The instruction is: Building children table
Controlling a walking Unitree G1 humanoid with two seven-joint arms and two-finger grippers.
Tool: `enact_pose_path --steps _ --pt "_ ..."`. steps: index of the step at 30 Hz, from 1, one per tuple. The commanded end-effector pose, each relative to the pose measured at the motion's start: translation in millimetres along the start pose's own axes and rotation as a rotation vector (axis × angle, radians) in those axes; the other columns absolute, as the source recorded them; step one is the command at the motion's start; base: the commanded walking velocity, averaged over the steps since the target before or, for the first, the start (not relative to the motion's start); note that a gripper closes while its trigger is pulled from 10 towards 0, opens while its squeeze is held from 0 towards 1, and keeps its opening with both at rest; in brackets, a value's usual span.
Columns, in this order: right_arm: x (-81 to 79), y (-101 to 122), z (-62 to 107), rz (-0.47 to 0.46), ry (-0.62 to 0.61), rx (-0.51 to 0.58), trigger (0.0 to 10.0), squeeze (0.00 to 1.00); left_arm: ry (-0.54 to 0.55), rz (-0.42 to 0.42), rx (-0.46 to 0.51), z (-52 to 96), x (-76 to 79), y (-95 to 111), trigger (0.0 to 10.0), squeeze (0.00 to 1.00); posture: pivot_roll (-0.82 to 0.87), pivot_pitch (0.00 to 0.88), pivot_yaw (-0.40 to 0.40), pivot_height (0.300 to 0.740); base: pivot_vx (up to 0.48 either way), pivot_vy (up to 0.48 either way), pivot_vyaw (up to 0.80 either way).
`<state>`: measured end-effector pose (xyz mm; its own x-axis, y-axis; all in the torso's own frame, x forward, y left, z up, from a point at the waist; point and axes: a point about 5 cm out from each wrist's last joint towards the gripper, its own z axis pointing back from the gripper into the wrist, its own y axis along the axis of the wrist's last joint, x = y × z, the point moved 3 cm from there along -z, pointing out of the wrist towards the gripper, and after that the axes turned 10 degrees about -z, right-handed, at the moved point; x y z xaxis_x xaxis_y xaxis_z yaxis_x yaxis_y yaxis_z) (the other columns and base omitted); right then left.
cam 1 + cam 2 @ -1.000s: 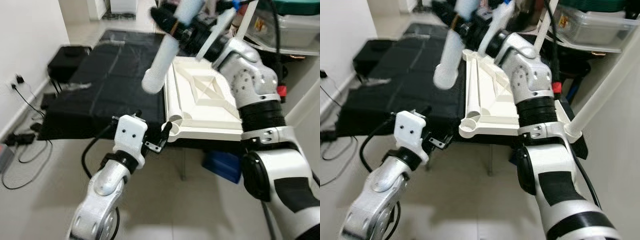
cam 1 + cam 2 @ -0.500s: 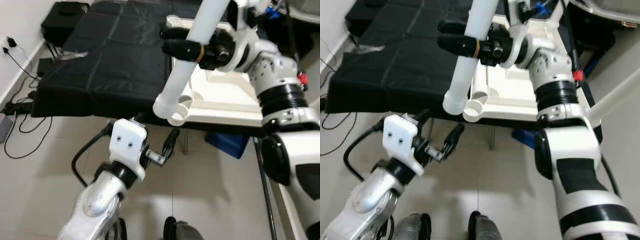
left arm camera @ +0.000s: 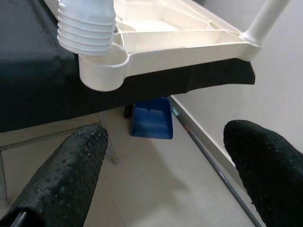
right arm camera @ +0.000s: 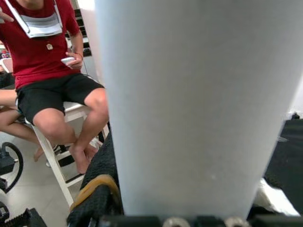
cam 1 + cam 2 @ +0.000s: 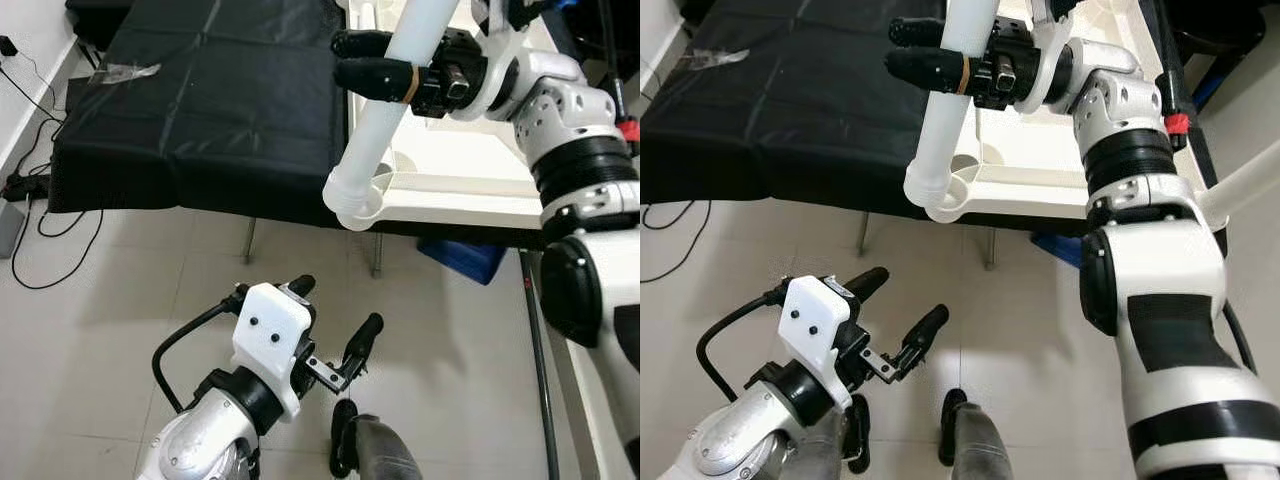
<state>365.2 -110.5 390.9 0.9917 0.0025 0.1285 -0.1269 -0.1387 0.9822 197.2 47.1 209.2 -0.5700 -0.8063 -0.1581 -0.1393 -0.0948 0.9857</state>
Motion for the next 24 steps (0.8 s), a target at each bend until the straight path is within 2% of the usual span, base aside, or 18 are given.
enact_pose_path --steps 1,12,13,15,16,24 --pt "-3.0 14 -1.2 0.058 0.022 0.011 10.0 0.00 0.001 -0.010 -0.024 4.0 0.5 -1 10.0 0.00 0.22 0.429 -0.070 0.740 0.000 0.000 0.00" --pt "0.1 12 1.8 0.082 -0.012 -0.055 10.0 0.00 0.016 -0.030 -0.031 5.4 -4.6 2 10.0 0.00 0.22 0.436 -0.061 0.740 0.000 0.000 0.00" --pt "0.3 15 4.1 0.087 -0.021 -0.051 1.5 0.00 0.019 -0.025 -0.033 5.2 -4.8 2 10.0 0.00 0.22 0.440 -0.060 0.740 0.000 0.000 0.00" --pt "0.4 17 5.7 0.090 -0.027 -0.048 1.5 0.00 0.023 -0.020 -0.033 5.1 -5.1 2 10.0 0.00 0.22 0.440 -0.060 0.740 0.000 0.000 0.00" --pt "0.6 18 8.0 0.089 -0.036 -0.049 0.0 0.00 0.024 -0.019 -0.036 4.8 -5.5 1 10.0 0.00 0.21 0.433 -0.057 0.740 0.000 0.000 0.00" --pt "-0.1 29 17.8 0.121 -0.072 -0.076 0.0 0.00 0.019 -0.031 -0.039 1.8 -7.7 0 10.0 0.00 0.20 0.421 -0.056 0.740 0.000 0.000 0.00"
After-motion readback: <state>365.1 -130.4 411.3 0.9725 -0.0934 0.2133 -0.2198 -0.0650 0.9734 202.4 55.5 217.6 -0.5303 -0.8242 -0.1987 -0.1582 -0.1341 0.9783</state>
